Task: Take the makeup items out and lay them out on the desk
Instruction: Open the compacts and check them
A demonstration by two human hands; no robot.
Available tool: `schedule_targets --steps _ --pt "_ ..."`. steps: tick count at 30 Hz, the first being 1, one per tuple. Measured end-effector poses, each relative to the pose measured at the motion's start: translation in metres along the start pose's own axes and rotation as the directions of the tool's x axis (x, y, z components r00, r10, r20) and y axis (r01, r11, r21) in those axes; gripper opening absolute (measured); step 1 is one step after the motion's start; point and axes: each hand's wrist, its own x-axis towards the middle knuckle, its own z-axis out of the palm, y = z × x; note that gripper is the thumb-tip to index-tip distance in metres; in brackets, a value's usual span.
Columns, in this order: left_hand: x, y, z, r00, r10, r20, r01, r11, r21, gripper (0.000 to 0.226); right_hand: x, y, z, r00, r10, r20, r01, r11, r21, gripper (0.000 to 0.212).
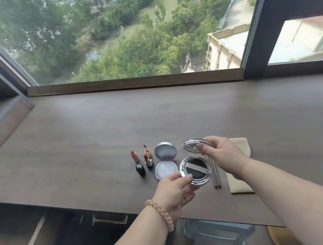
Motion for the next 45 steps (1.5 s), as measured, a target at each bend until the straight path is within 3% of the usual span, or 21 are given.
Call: schedule_targets --steps 5,8,10,16,25,34,36,38,40,42,45 --pt "0.025 -0.007 -0.006 0.997 -0.018 -0.069 0.025 0.995 0.100 0.007 0.027 0.012 0.009 0.995 0.072 -0.074 -0.078 0.994 -0.080 0.014" --pt "0.039 -0.017 -0.008 0.985 0.002 -0.175 0.022 0.991 0.134 0.011 0.043 0.021 0.012 0.985 0.140 -0.099 -0.156 0.973 -0.172 0.033" --pt "0.046 -0.021 -0.007 0.969 0.029 -0.244 0.016 0.983 0.181 0.013 0.051 0.028 0.013 0.971 0.197 -0.133 -0.229 0.928 -0.295 0.047" --pt "0.057 -0.026 -0.003 0.940 0.046 -0.337 0.048 0.963 0.266 0.015 0.062 0.031 0.015 0.941 0.198 -0.274 -0.322 0.771 -0.549 0.046" --pt "0.063 -0.033 -0.004 0.888 0.147 -0.436 0.072 0.892 0.446 0.014 0.064 0.041 0.022 0.960 0.114 -0.256 -0.247 0.777 -0.580 0.043" --pt "0.056 -0.038 -0.002 0.879 0.171 -0.444 0.046 0.898 0.438 0.022 0.057 0.053 0.021 0.963 0.039 -0.266 -0.195 0.785 -0.588 0.033" --pt "0.053 -0.037 -0.001 0.883 0.173 -0.437 0.042 0.897 0.439 0.022 0.055 0.047 0.018 0.961 0.034 -0.274 -0.187 0.812 -0.553 0.039" --pt "0.050 -0.034 0.000 0.880 0.196 -0.433 0.030 0.887 0.461 0.020 0.048 0.041 0.012 0.927 -0.005 -0.376 -0.189 0.858 -0.478 0.051" --pt "0.044 -0.028 0.004 0.883 0.241 -0.402 -0.005 0.862 0.506 0.016 0.035 0.040 0.005 0.825 -0.048 -0.563 -0.252 0.860 -0.444 0.044" --pt "0.039 -0.022 0.009 0.891 0.280 -0.358 -0.048 0.841 0.540 0.012 0.017 0.048 0.002 0.749 -0.048 -0.661 -0.379 0.787 -0.487 0.030" --pt "0.035 -0.013 0.018 0.904 0.285 -0.319 -0.071 0.835 0.545 0.011 -0.008 0.061 0.013 0.803 0.008 -0.596 -0.476 0.610 -0.633 0.026"
